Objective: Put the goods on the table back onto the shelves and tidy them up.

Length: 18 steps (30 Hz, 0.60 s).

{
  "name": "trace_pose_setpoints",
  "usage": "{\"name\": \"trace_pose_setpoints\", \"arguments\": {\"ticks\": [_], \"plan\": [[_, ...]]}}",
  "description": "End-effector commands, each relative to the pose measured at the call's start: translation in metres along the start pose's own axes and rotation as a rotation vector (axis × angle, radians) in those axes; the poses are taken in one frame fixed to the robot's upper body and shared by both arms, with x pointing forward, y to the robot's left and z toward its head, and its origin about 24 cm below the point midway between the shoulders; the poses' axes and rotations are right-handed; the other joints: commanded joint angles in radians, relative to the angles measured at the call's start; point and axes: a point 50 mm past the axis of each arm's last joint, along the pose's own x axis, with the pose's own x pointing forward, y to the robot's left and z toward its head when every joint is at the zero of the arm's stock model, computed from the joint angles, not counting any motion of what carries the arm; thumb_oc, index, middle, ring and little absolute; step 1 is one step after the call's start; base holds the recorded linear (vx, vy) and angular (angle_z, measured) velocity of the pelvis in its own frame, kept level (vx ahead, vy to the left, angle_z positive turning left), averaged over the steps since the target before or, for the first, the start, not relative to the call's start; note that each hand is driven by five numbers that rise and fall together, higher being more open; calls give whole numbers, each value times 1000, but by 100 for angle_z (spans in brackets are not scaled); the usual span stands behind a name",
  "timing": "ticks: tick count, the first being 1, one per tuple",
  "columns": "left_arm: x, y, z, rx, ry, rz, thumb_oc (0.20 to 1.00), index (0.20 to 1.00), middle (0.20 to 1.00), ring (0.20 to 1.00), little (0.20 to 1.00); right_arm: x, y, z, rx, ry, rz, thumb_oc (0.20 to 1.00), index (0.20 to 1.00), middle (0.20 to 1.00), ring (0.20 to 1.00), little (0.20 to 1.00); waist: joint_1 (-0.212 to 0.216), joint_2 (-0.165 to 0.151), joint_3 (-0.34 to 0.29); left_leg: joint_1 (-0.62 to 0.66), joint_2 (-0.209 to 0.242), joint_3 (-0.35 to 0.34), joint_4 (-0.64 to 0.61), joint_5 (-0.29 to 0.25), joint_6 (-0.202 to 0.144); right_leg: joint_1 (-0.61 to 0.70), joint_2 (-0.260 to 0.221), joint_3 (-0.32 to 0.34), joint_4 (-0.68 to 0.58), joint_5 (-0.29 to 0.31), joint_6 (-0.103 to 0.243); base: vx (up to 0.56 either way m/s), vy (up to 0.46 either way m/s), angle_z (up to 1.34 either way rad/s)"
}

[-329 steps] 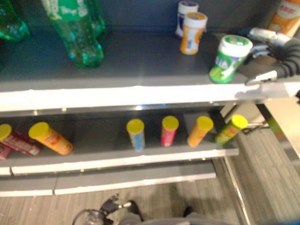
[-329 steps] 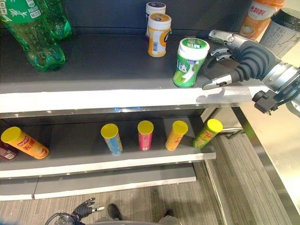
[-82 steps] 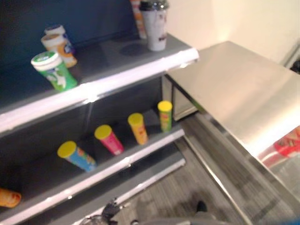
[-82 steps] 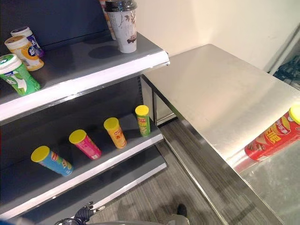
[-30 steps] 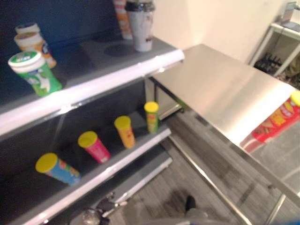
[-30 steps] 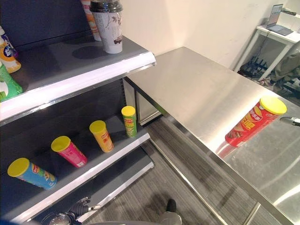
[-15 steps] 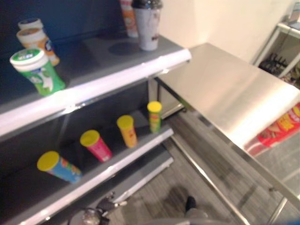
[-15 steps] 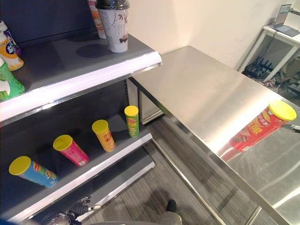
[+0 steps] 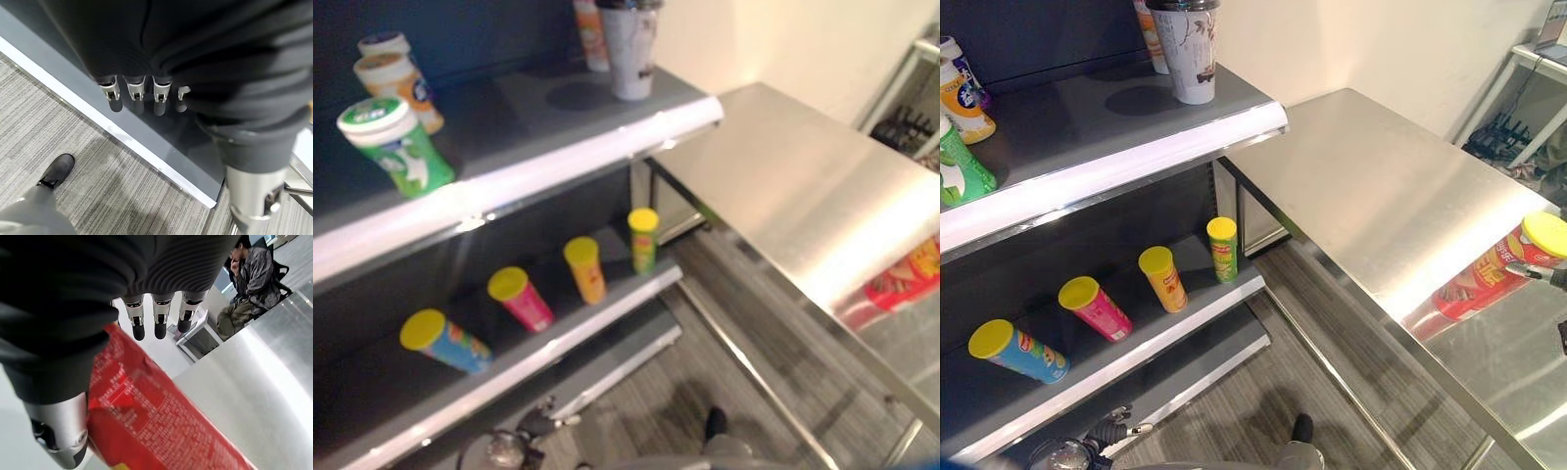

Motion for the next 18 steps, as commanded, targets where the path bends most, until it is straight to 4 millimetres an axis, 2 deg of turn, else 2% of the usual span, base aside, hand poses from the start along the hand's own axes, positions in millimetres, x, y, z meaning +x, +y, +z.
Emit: {"name": "trace_pose_setpoints", "arguments": {"ticks": [1, 14, 15, 16, 17, 18], "plan": [[7, 8, 27, 43, -79, 19, 1000, 1000, 1000, 1000, 1000, 13, -16, 29, 64, -142, -106, 1000, 1000, 1000, 1000, 1000, 41, -4, 36, -41, 11, -34, 31, -55, -2, 79, -57, -86, 78, -137, 52, 0, 0, 0], [7, 6, 27, 23, -78, 15, 1000, 1000, 1000, 1000, 1000, 16, -7, 34, 176, -188, -88, 1000, 1000, 1000, 1000, 1000, 57, -9, 37, -37, 17, -43, 27, -52, -5, 94, -52, -98, 82, -144, 48, 1, -4, 3], [7, 6, 27, 28, -81, 11, 1000, 1000, 1000, 1000, 1000, 17, -6, 31, 165, -167, -69, 539, 539, 539, 539, 539, 60, -10, 37, -37, 17, -44, 28, -52, -5, 95, -52, -98, 82, -143, 48, 0, 0, 0], [7, 6, 28, 32, -82, 9, 1000, 1000, 1000, 1000, 1000, 18, -6, 30, 151, -156, -52, 307, 307, 307, 307, 307, 60, -12, 37, -37, 18, -44, 28, -51, -5, 95, -52, -99, 82, -143, 47, 0, 0, 0], [7, 6, 28, 35, -83, 6, 1000, 1000, 1000, 1000, 1000, 19, -6, 31, 138, -153, -37, 200, 200, 200, 200, 200, 61, -13, 37, -36, 18, -43, 29, -51, -6, 95, -52, -100, 82, -142, 47, 0, 0, 0], [7, 6, 28, 37, -84, 3, 1000, 1000, 1000, 1000, 1000, 19, -6, 32, 125, -149, -11, 200, 200, 200, 200, 200, 61, -15, 38, -36, 19, -43, 30, -51, -7, 95, -52, -101, 82, -141, 47, 0, 0, 0]]}}
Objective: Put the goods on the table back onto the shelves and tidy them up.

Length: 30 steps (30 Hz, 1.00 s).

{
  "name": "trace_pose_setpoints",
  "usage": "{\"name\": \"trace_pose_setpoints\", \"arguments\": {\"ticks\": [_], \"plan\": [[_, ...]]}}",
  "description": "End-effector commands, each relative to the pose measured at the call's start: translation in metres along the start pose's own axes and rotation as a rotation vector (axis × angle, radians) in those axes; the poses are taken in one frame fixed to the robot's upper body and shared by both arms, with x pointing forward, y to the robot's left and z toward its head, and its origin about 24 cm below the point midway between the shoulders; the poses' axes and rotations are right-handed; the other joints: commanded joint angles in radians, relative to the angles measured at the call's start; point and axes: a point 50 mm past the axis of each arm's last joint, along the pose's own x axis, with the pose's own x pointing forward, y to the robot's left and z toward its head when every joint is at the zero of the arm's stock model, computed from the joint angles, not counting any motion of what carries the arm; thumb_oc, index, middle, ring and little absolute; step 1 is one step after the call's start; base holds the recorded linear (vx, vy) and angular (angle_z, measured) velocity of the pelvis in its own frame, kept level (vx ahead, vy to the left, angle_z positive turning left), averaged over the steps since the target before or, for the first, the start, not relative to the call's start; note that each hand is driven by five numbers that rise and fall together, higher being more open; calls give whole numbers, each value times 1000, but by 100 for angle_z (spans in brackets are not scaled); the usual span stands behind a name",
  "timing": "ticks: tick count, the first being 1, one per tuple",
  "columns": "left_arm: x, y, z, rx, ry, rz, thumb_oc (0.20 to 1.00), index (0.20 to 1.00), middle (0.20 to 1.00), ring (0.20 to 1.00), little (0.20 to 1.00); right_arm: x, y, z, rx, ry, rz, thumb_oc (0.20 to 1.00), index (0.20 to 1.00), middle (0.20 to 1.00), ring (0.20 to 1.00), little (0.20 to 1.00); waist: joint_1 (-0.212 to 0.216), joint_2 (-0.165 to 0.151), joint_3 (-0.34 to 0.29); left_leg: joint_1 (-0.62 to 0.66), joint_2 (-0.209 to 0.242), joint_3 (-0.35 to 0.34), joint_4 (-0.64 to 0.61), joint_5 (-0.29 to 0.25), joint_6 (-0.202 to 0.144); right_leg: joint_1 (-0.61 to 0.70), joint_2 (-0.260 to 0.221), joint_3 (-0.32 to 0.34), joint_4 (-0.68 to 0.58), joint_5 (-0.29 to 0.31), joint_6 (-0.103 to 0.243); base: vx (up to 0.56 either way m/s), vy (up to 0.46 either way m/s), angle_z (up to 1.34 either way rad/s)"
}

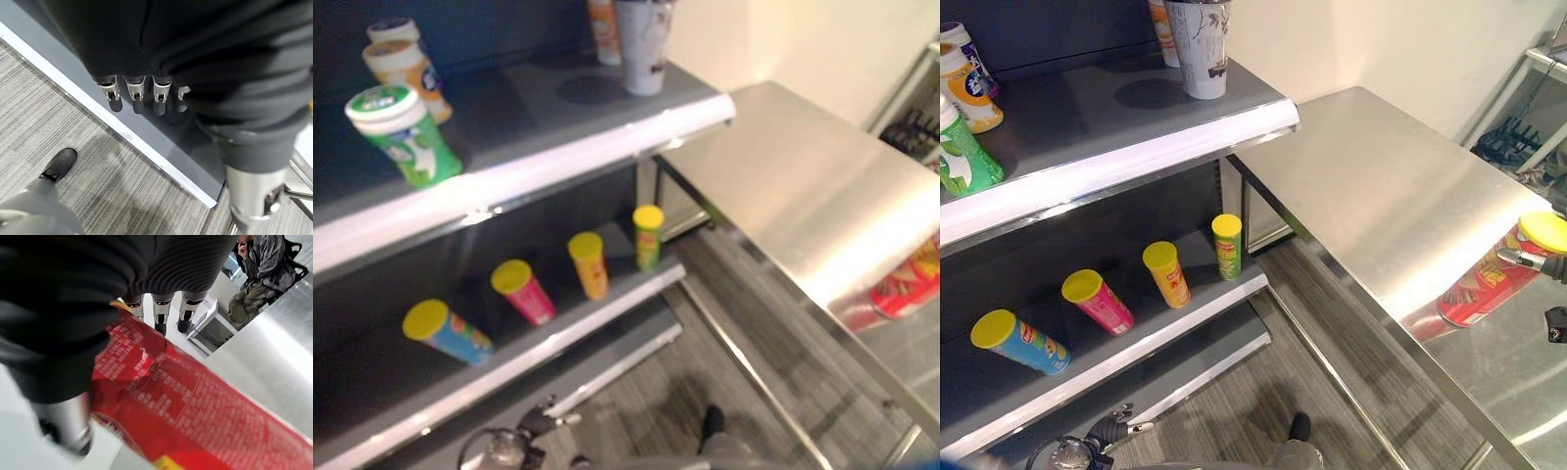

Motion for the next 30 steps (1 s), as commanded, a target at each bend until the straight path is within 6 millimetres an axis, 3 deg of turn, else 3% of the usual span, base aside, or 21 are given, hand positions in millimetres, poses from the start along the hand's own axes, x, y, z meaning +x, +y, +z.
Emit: {"name": "trace_pose_setpoints", "arguments": {"ticks": [1, 9, 13, 15, 16, 17, 19, 21, 22, 24, 28, 30], "plan": [[7, 6, 27, 44, -81, 1, 1000, 1000, 1000, 1000, 1000, 13, -11, 29, -17, -108, 26, 200, 200, 200, 200, 200, 44, -7, 19, -39, 10, -19, 30, -53, -4, 81, -58, -83, 82, -140, 48, 0, 0, 0], [6, 5, 26, 48, -82, -11, 1000, 1000, 1000, 1000, 1000, 10, -18, 49, -28, -178, 74, 200, 200, 200, 200, 200, 41, -15, 16, -43, 14, -20, 30, -46, -10, 83, -56, -90, 80, -137, 48, 0, 0, 0], [7, 5, 30, 40, -97, -2, 1000, 1000, 1000, 1000, 1000, 10, -13, 69, 55, -310, 28, 200, 200, 200, 200, 200, 42, -13, 14, -47, 12, -32, 26, -46, -7, 76, -56, -77, 95, -144, 51, -4, -8, 0], [7, 11, 34, 36, -106, 22, 1000, 1000, 1000, 1000, 1000, 10, -9, 81, 121, -396, -10, 200, 200, 200, 200, 200, 36, -8, 22, -58, 18, -47, 30, -46, -6, 52, -43, -15, 126, -180, 46, -35, -56, 4], [7, 13, 35, 31, -108, 34, 1000, 1000, 1000, 1000, 1000, 11, -6, 85, 159, -432, -28, 200, 200, 200, 200, 200, 31, -7, 23, -63, 23, -55, 35, -49, -4, 33, -24, 46, 150, -213, 42, -112, -114, 15], [6, 19, 35, 16, -110, 62, 1000, 1000, 1000, 1000, 1000, 10, 0, 96, 225, -517, -56, 200, 200, 200, 200, 200, 30, -1, 22, -89, 35, -66, 49, -32, 8, 10, 34, 157, 172, -269, 21, -92, -91, 24], [6, 21, 34, 5, -105, 76, 1000, 1000, 1000, 1000, 1000, 10, 1, 103, 250, -559, -78, 200, 200, 200, 200, 200, 39, 0, 20, -97, 44, -86, 56, -27, 6, 8, 64, 195, 178, -292, 6, -41, -119, 41], [5, 22, 31, -14, -96, 84, 1000, 1000, 1000, 1000, 1000, 9, 6, 112, 277, -619, -88, 200, 200, 200, 200, 200, 67, 5, 17, -101, 55, -121, 72, -22, -4, 29, 80, 184, 179, -315, -13, 9, -260, 24], [5, 20, 25, -31, -79, 87, 1000, 1000, 1000, 1000, 1000, 8, 11, 127, 302, -704, -107, 200, 200, 200, 200, 200, 95, 11, 3, -106, 75, -148, 79, -6, -21, 72, 95, 133, 150, -323, -25, -7, -282, 29], [5, 18, 24, -38, -77, 84, 1000, 1000, 1000, 1000, 1000, 8, 13, 132, 312, -727, -103, 200, 200, 200, 200, 200, 96, 15, -1, -113, 90, -163, 83, 9, -29, 95, 109, 109, 125, -321, -35, 12, -232, 69], [2, 11, 10, -106, -37, 83, 1000, 1000, 1000, 1000, 1000, 4, 28, 155, 376, -852, -50, 200, 200, 200, 200, 200, 155, 33, 12, -157, 156, -251, 143, 71, -88, 206, 193, 37, 20, -348, -91, 11, -278, 71], [2, 11, 8, -130, -34, 90, 1000, 1000, 1000, 1000, 1000, 2, 29, 160, 363, -874, -44, 200, 200, 200, 200, 200, 162, 40, 20, -185, 166, -271, 163, 99, -99, 218, 204, 16, 7, -348, -103, -51, -136, 88]]}}
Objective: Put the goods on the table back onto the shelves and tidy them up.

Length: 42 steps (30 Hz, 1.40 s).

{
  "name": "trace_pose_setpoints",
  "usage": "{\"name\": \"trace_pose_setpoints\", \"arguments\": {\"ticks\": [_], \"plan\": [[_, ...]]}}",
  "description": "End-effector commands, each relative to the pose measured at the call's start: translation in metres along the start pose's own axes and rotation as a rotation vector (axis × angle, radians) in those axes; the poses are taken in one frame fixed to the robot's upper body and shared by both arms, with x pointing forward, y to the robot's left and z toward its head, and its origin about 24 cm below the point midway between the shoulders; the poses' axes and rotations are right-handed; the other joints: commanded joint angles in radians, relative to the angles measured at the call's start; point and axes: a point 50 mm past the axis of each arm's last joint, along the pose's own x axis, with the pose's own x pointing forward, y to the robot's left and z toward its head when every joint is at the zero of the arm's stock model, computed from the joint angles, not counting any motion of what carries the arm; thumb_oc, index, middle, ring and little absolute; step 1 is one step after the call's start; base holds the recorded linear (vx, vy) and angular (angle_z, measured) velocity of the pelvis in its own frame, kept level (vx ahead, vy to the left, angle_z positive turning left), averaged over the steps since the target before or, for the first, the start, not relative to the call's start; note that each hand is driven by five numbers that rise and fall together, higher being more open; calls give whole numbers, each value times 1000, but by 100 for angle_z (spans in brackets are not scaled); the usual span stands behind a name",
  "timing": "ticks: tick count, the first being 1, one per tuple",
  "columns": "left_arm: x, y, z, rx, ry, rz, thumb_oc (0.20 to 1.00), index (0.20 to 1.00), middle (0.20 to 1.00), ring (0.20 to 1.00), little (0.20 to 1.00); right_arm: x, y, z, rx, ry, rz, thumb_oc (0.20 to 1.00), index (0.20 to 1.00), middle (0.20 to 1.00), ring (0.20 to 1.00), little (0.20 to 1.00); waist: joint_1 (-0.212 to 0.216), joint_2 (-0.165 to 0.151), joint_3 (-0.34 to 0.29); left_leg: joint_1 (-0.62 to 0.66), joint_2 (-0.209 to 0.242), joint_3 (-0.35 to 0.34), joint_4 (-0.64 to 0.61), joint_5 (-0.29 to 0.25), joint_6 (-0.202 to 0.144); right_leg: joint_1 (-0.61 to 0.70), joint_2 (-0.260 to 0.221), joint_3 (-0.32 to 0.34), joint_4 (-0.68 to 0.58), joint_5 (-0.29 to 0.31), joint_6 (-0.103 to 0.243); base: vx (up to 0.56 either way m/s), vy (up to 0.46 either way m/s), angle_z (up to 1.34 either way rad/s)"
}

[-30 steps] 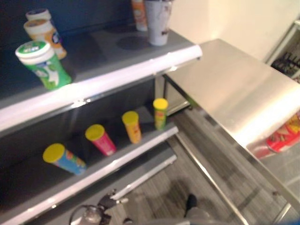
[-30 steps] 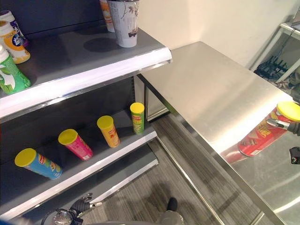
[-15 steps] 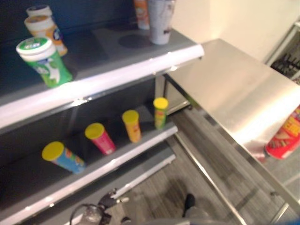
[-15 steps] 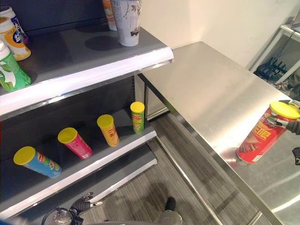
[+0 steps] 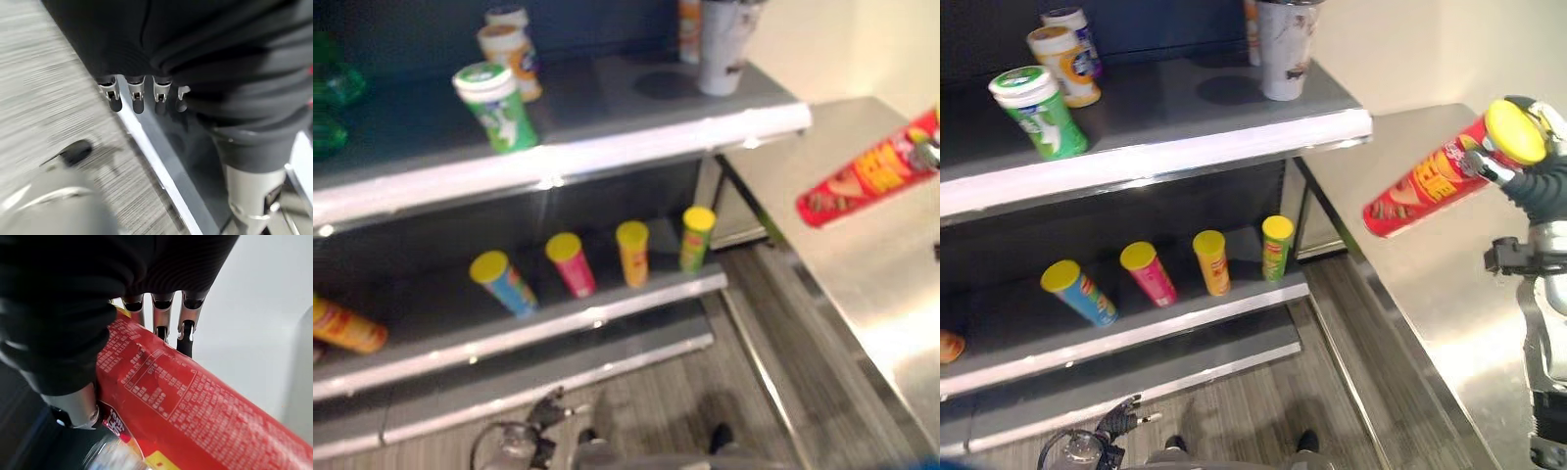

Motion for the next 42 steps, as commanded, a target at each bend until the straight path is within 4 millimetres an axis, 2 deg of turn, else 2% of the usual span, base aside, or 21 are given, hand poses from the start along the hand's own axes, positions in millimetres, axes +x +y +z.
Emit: {"name": "trace_pose_setpoints", "arguments": {"ticks": [1, 2, 4, 9, 15, 17, 18, 19, 21, 22, 23, 24, 25, 26, 30, 33, 34, 36, 38, 40, 42], "plan": [[0, 22, 14, -35, -53, 70, 1000, 1000, 1000, 1000, 1000, 18, -1, 52, 3, -290, -10, 200, 200, 200, 200, 200, 42, -47, -12, -66, 46, 20, 37, 79, -81, 65, 55, 10, 12, -188, -75, -128, -81, 91], [-2, 21, 6, -97, -35, 82, 1000, 1000, 1000, 1000, 1000, 17, -1, 61, -29, -324, 0, 200, 200, 200, 200, 200, 32, -45, -2, -73, 86, 101, 57, 103, -74, 66, 49, -39, 11, -191, -84, -107, -31, 87], [-4, 21, -4, -132, -11, 98, 1000, 1000, 1000, 1000, 1000, 17, -3, 64, -57, -334, -12, 200, 200, 200, 200, 200, 25, -42, -6, -44, 116, 141, 59, 100, -93, 67, 40, -41, 11, -199, -83, -31, 37, 113], [-7, 20, -16, -167, 27, 118, 1000, 1000, 1000, 1000, 1000, 13, -13, 75, -132, -378, -77, 200, 200, 200, 200, 200, -2, -30, -22, 32, 153, 122, 85, 91, -106, 37, -19, -73, 29, -163, -63, -51, 192, 16], [-4, 26, -4, -119, -14, 126, 1000, 1000, 1000, 1000, 1000, 1, -41, 94, -315, -413, -191, 200, 200, 200, 200, 200, -81, 6, -37, 135, 175, 83, 94, 81, -111, -67, -152, -100, 103, -95, 1, -71, 402, 22], [-3, 26, 4, -66, -38, 104, 1000, 1000, 1000, 1000, 1000, -8, -52, 99, -362, -409, -238, 200, 200, 200, 200, 200, -107, 9, -47, 138, 164, 84, 71, 29, -111, -76, -208, -94, 124, -65, 35, 32, 621, 61], [-1, 29, 12, -23, -52, 89, 1000, 1000, 1000, 1000, 1000, -14, -58, 94, -370, -381, -278, 200, 200, 200, 200, 200, -136, 9, -60, 146, 141, 118, 18, -67, -104, -90, -243, -89, 135, -35, 58, 48, 493, 50], [-1, 29, 13, -15, -52, 88, 1000, 1000, 1000, 1000, 1000, -16, -59, 94, -372, -376, -283, 200, 200, 200, 200, 200, -126, 1, -64, 149, 128, 125, 16, -78, -98, -96, -257, -82, 139, -29, 68, 46, 530, 52], [1, 35, 22, 31, -73, 95, 1000, 1000, 1000, 1000, 1000, -19, -62, 82, -372, -316, -306, 200, 200, 200, 200, 200, -130, -22, -63, 146, 50, 152, -47, -125, -60, -124, -346, -78, 158, 118, 113, -14, 511, 51], [1, 39, 27, 40, -82, 103, 1000, 1000, 1000, 1000, 1000, -19, -59, 78, -365, -297, -300, 200, 200, 200, 200, 200, -135, -35, -63, 165, 3, 144, -98, -135, -37, -155, -377, -19, 172, 173, 123, -140, 545, 1], [2, 42, 29, 73, -81, 112, 1000, 1000, 1000, 1000, 1000, -19, -58, 73, -348, -283, -307, 200, 200, 200, 200, 200, -141, -41, -50, 167, -28, 163, -140, -113, -19, -189, -402, 0, 188, 243, 123, -159, 535, -15], [2, 46, 35, 101, -95, 114, 1000, 1000, 1000, 1000, 1000, -19, -56, 68, -361, -252, -292, 200, 200, 200, 200, 200, -157, -39, -39, 160, -41, 153, -150, -112, -6, -212, -392, 43, 214, 230, 120, -290, 657, -13], [0, 57, 38, 118, -97, 144, 1000, 1000, 1000, 1000, 1000, -18, -54, 63, -352, -234, -283, 200, 200, 200, 200, 200, -156, -35, -29, 153, -56, 169, -150, -113, 22, -246, -367, 75, 313, 167, 103, -184, 477, -6], [0, 58, 38, 117, -97, 145, 1000, 1000, 1000, 1000, 1000, -18, -54, 63, -350, -235, -282, 200, 200, 200, 200, 200, -155, -36, -28, 155, -56, 171, -150, -114, 22, -249, -367, 78, 320, 163, 103, -124, 416, 2], [-4, 73, 31, 105, -61, 196, 1000, 1000, 1000, 1000, 1000, -5, -42, 61, -339, -238, -209, 200, 200, 200, 200, 200, -142, -42, -24, 149, -88, 192, -150, -126, 69, -257, -272, -7, 547, 20, 88, -124, 305, -24], [-6, 74, 23, 59, -33, 216, 1000, 1000, 1000, 1000, 1000, 2, -36, 62, -282, -266, -183, 200, 200, 200, 200, 200, -118, -61, -32, 130, -105, 217, -150, -111, 85, -257, -141, -66, 606, -122, 46, -151, 153, -37], [-6, 73, 21, 40, -32, 216, 1000, 1000, 1000, 1000, 1000, 5, -32, 61, -273, -269, -166, 200, 200, 200, 200, 200, -108, -75, -35, 128, -117, 223, -150, -109, 89, -262, -103, -70, 608, -139, 51, -205, 102, -53], [-8, 71, 14, 0, -23, 219, 1000, 1000, 1000, 1000, 1000, 10, -24, 59, -243, -275, -140, 200, 200, 200, 200, 200, -81, -98, -40, 124, -142, 245, -149, -105, 94, -237, -60, -84, 555, -156, 43, -174, 40, -43], [-9, 65, 11, -40, -34, 210, 1000, 1000, 1000, 1000, 1000, 15, -15, 61, -219, -292, -111, 200, 200, 200, 200, 200, -31, -117, -57, 93, -151, 272, -146, -77, 82, -134, -32, -110, 345, -203, -20, -192, -111, -82], [-9, 56, 6, -75, -37, 184, 1000, 1000, 1000, 1000, 1000, 17, -6, 63, -143, -322, -88, 200, 200, 200, 200, 200, 4, -112, -74, 61, -138, 293, -142, -49, 65, -66, 17, -95, 173, -203, -35, -168, -133, -60], [-10, 54, 5, -84, -41, 180, 1000, 1000, 1000, 1000, 1000, 19, -2, 63, -123, -326, -74, 200, 200, 200, 200, 200, 17, -107, -76, 48, -129, 303, -138, -31, 55, -40, 42, -81, 111, -194, -41, -115, -35, -46]]}}
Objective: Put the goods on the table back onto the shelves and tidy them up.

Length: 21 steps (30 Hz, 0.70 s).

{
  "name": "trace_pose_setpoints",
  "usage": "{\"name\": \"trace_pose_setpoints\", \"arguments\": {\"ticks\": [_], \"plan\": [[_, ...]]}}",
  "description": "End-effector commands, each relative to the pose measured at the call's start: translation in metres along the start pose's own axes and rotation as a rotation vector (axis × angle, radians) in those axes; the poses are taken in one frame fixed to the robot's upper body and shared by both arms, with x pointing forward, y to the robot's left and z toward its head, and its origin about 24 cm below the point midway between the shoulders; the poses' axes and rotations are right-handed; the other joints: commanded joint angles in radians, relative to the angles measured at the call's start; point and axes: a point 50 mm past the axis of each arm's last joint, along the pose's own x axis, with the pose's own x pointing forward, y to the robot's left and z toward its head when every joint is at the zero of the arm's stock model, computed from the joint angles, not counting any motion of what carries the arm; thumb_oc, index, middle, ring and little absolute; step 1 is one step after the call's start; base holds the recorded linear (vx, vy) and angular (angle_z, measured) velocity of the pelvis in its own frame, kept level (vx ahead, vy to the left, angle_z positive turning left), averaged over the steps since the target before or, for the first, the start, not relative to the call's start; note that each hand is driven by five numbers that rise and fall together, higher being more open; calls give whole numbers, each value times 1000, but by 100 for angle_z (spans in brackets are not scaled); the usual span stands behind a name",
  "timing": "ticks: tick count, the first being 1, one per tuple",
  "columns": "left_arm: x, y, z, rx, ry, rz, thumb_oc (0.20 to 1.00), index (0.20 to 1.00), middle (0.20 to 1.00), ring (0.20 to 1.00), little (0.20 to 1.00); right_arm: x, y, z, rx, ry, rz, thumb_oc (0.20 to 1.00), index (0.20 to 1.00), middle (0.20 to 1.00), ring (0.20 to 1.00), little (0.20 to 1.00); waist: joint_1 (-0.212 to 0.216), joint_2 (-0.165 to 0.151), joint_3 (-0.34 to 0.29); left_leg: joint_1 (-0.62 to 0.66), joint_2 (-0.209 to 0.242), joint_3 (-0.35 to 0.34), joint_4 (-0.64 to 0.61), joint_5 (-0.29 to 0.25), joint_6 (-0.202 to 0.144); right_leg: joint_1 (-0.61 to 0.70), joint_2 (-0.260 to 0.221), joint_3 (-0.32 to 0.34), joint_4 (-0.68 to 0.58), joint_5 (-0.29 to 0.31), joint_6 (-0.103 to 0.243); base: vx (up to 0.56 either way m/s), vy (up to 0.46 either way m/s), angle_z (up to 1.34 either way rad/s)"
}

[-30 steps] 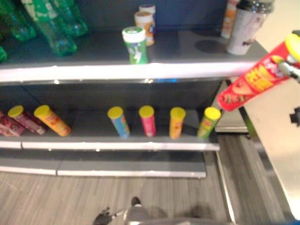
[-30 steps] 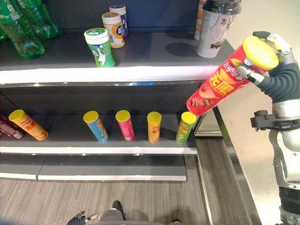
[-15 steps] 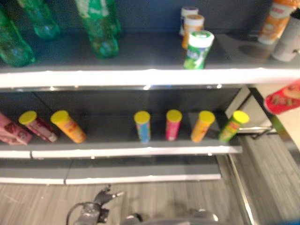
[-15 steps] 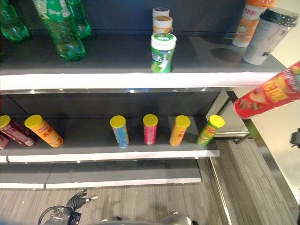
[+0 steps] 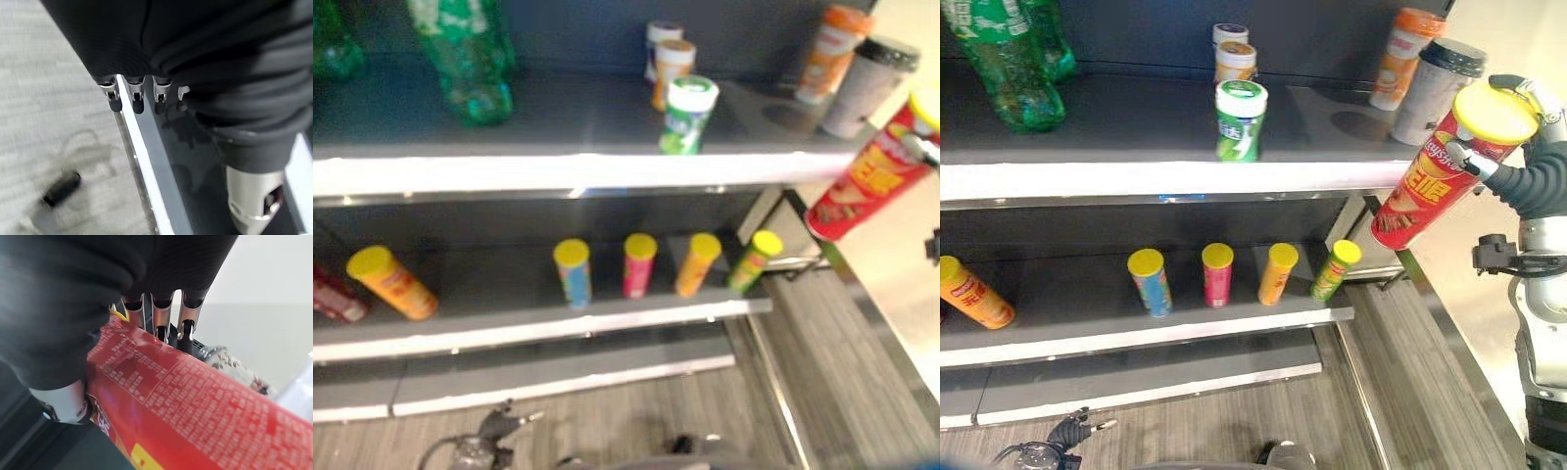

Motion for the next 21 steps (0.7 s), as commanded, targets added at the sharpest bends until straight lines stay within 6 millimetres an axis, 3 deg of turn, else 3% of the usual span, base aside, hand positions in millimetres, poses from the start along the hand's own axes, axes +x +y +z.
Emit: {"name": "trace_pose_setpoints", "arguments": {"ticks": [1, 2, 7, 9, 11, 12, 13, 14, 15, 16, 17, 18, 20, 21], "plan": [[-2, 8, 12, -25, -75, 17, 1000, 1000, 1000, 1000, 1000, 24, -13, 31, 71, -193, -61, 200, 200, 200, 200, 200, 70, -11, -5, -100, -52, -13, -6, 12, -58, 70, 17, 18, 19, -182, 38, -249, 89, -19], [0, 7, 18, -13, -91, 12, 1000, 1000, 1000, 1000, 1000, 29, -6, 33, 83, -203, -22, 200, 200, 200, 200, 200, 84, -4, 17, -151, -33, -52, 45, 24, -89, 74, 3, 19, 10, -176, 34, -252, 92, -16], [1, 4, 15, 1, -69, 15, 1000, 1000, 1000, 1000, 1000, 30, 0, 35, 93, -204, 14, 200, 200, 200, 200, 200, 56, 21, 17, -117, 24, -123, 57, -2, -114, 39, -57, -8, 30, -138, 49, -140, 262, 0], [2, 1, 12, -5, -55, 20, 1000, 1000, 1000, 1000, 1000, 27, 2, 33, 93, -195, 37, 200, 200, 200, 200, 200, 39, 33, 9, -78, 80, -155, 86, -1, -124, 15, -98, -17, 39, -118, 60, -62, 320, 13], [2, -1, 13, -19, -59, 21, 1000, 1000, 1000, 1000, 1000, 23, 1, 30, 64, -174, 50, 200, 200, 200, 200, 200, 17, 48, 5, -41, 155, -177, 136, 43, -142, -8, -144, -22, 57, -97, 73, -58, 557, 15], [3, -4, 17, -20, -74, 17, 1000, 1000, 1000, 1000, 1000, 15, -1, 23, 54, -128, 59, 200, 200, 200, 200, 200, -4, 62, 4, 1, 227, -206, 197, 88, -163, -25, -201, -24, 88, -85, 91, -33, 738, 20], [4, -4, 21, -10, -85, 15, 1000, 1000, 1000, 1000, 1000, 13, 0, 20, 53, -109, 64, 200, 200, 200, 200, 200, -11, 68, 4, 13, 243, -228, 214, 102, -169, -31, -223, -18, 98, -76, 101, 12, 759, 18], [4, -4, 21, 6, -85, 13, 1000, 1000, 1000, 1000, 1000, 10, -1, 18, 54, -94, 58, 200, 200, 200, 200, 200, -17, 75, -1, 30, 246, -253, 212, 94, -182, -38, -243, -10, 105, -65, 118, 76, 600, 9], [4, -5, 26, 23, -102, 0, 1000, 1000, 1000, 1000, 1000, 6, -2, 18, 35, -79, 71, 200, 200, 200, 200, 200, -30, 81, -8, 45, 235, -281, 179, 44, -189, -37, -270, 1, 102, -42, 145, 76, 413, 8], [4, -5, 25, 26, -102, -2, 1000, 1000, 1000, 1000, 1000, 5, -3, 18, 33, -76, 71, 200, 200, 200, 200, 200, -29, 80, -8, 46, 232, -282, 179, 41, -187, -35, -274, -1, 101, -39, 150, 139, 665, 31], [7, -6, 41, 99, -146, -21, 1000, 1000, 1000, 1000, 1000, -2, -10, 17, 12, -58, 37, 200, 200, 200, 200, 200, -50, 73, -24, 70, 177, -235, 108, -91, -189, -40, -358, 8, 87, 70, 203, 78, 591, 50], [7, -2, 48, 138, -166, -17, 1000, 1000, 1000, 1000, 1000, -4, -11, 13, 10, -44, 13, 200, 200, 200, 200, 200, -53, 62, -22, 69, 139, -210, 70, -131, -176, -60, -398, 19, 93, 132, 213, 53, 758, 47], [7, 9, 49, 195, -165, 9, 1000, 1000, 1000, 1000, 1000, -4, -4, 10, 14, -36, 11, 200, 200, 200, 200, 200, -45, 62, -5, 87, 66, -182, -21, -151, -141, -98, -473, 2, 104, 280, 213, -116, 607, 22], [6, 14, 47, 195, -153, 25, 1000, 1000, 1000, 1000, 1000, -5, 0, 9, 33, -32, 15, 200, 200, 200, 200, 200, -45, 70, 9, 97, 40, -161, -51, -147, -124, -119, -495, -15, 120, 313, 213, -183, 661, -3]]}}
